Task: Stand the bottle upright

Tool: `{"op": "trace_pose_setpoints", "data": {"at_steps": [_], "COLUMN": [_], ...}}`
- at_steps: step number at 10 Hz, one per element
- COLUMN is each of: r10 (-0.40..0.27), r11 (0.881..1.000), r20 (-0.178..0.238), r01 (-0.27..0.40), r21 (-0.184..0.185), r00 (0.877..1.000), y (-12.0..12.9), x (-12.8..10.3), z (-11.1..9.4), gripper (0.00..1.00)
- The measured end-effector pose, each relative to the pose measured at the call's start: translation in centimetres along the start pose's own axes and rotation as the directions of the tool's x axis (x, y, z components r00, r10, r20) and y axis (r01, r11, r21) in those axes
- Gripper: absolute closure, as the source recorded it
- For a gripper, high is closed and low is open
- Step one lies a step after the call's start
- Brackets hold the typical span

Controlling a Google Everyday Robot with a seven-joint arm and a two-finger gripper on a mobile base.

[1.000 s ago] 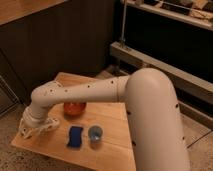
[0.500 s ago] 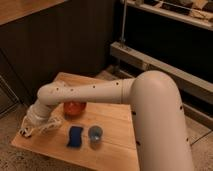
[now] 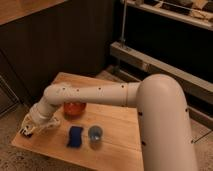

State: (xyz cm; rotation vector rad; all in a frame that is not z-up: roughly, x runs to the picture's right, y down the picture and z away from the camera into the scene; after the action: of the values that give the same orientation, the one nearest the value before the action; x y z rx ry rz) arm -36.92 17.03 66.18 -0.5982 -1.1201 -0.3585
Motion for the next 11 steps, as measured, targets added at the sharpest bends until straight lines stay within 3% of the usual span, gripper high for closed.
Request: {"op": "trace_pose_setpoints", "data": {"at_steps": [8, 11], "r10": [0.03, 0.069], "r11": [0.996, 0.993], "r20": [0.098, 0.128], "r01": [-0.038, -0.08], "r21": [0.076, 0.084], "r00": [0.995, 0.989], "y": [-0.9, -0.4], "x": [-0.5, 0.1], "z": [-2.0, -2.0], "gripper": [0.76, 0.76]}}
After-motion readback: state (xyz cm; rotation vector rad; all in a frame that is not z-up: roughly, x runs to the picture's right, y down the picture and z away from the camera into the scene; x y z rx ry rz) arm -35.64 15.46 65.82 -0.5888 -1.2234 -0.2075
